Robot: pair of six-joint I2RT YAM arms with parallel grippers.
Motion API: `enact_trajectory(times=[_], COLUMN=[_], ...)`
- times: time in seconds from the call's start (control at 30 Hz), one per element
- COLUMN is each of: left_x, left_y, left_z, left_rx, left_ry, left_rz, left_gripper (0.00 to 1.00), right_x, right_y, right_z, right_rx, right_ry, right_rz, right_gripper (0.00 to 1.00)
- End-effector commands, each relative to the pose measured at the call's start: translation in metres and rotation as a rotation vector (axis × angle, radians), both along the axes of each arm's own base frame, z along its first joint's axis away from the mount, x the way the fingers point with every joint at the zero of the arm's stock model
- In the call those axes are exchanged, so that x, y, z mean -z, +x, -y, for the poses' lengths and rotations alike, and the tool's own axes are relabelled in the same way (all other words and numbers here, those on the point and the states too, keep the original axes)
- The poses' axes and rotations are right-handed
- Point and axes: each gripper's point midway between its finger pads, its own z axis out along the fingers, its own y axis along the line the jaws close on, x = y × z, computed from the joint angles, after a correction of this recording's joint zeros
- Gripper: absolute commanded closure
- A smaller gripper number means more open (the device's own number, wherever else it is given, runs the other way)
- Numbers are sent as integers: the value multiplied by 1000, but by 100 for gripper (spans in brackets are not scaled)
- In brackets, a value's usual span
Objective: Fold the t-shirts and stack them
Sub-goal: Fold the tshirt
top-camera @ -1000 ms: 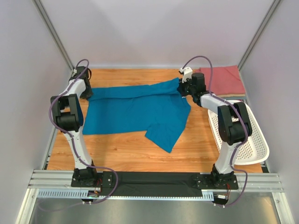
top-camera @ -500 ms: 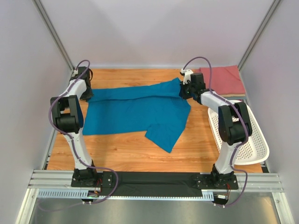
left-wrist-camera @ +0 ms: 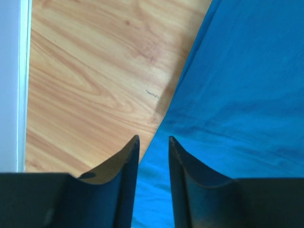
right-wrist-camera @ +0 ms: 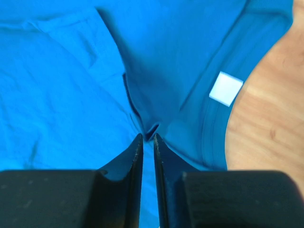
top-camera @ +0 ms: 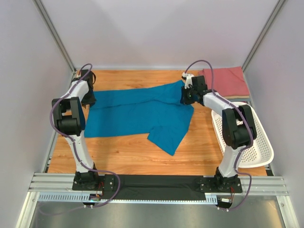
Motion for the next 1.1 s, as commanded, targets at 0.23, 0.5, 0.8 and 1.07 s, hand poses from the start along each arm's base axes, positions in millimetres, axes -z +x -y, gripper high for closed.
enact_trajectory(times=[0.23,0.5,0.8,1.07], left_x=[-55,-17,20,38], left_y=[43,81,94,89], left_z=[35,44,26,9], left_rx=[85,90,-2,-73], left_ry=[-177,-261,-241,-222], left_rz=[209,168,108,85], left_gripper=[58,58,58,57], right_x=[-43,-26,7,37], right_y=[37,111,151,145], right_z=[13,28,22,25], right_rx=[221,417,490,565], right_ry=[-18,41,179,217], right_rz=[-41,-84,-55,-117], right_gripper=[76,68,66,80])
